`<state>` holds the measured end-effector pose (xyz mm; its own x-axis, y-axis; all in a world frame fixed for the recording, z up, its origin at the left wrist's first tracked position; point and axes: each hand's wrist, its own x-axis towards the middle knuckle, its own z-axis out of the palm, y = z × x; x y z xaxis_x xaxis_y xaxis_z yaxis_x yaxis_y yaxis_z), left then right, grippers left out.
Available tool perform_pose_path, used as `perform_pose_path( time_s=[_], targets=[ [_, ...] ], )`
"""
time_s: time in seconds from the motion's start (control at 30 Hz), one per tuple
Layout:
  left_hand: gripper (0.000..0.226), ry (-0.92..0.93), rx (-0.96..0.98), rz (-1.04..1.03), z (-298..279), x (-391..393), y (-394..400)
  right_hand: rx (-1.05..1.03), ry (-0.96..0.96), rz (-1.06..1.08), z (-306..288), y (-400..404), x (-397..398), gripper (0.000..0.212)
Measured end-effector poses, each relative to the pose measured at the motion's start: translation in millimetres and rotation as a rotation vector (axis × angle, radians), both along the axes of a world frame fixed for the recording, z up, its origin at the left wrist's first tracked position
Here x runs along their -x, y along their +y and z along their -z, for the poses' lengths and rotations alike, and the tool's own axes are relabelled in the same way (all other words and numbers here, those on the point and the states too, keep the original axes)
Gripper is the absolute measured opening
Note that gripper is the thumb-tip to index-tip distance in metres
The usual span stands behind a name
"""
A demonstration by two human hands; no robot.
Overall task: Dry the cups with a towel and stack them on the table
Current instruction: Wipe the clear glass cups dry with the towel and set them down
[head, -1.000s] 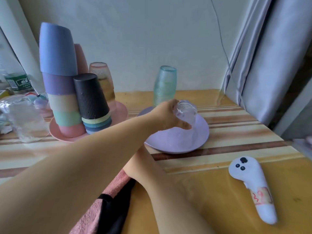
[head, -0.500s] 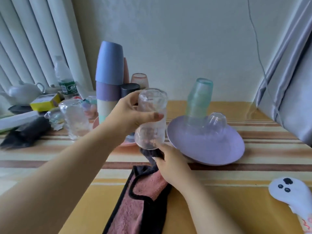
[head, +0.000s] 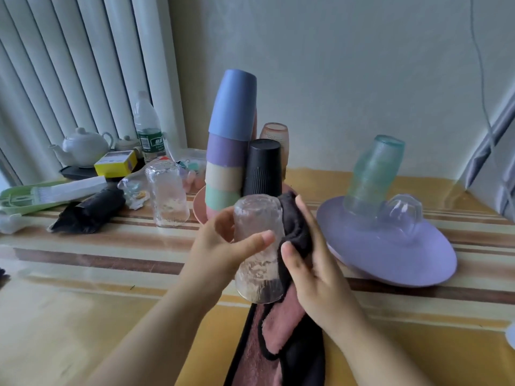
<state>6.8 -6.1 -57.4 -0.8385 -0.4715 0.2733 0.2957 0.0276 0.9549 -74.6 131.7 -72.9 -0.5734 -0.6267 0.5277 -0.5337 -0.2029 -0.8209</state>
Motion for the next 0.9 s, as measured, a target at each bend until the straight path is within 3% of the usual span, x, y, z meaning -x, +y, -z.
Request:
perform_pose_path(
  time_s=[0.1, 0.33, 0.47, 0.57, 0.7, 0.8, 0.9],
  targets=[
    [0.035, 0.055, -0.077, 0.044, 8, -1, 13, -0.025, 0.029, -0.014, 5, -5, -4, 0.064],
    [0.054, 0.096, -0.151, 0.077, 17, 3, 20, -0.015, -0.089, -0.001, 5, -7, -9, 0.064],
    [0.055, 0.141, -0.247, 0.030, 12, 2, 7, -0.175, -0.079, -0.024, 18, -12, -7, 0.078],
    [0.054, 0.226, -0.307, 0.041, 4, -1, -10, -0.251, -0.063, -0.056, 22, -15, -5, 0.074],
    [0.080, 0.227, -0.336, 0.002, 3, 4, -9, -0.164, -0.141, -0.065, 17, -13, -6, 0.066],
    [0.059, 0.149, -0.321, -0.101, 12, 14, 3, -0.090, -0.151, -0.011, 18, -12, -5, 0.066],
    [0.045, -0.005, -0.078, -0.118, 14, 16, 11, -0.077, -0.167, 0.067, 19, -14, -6, 0.047]
  ],
)
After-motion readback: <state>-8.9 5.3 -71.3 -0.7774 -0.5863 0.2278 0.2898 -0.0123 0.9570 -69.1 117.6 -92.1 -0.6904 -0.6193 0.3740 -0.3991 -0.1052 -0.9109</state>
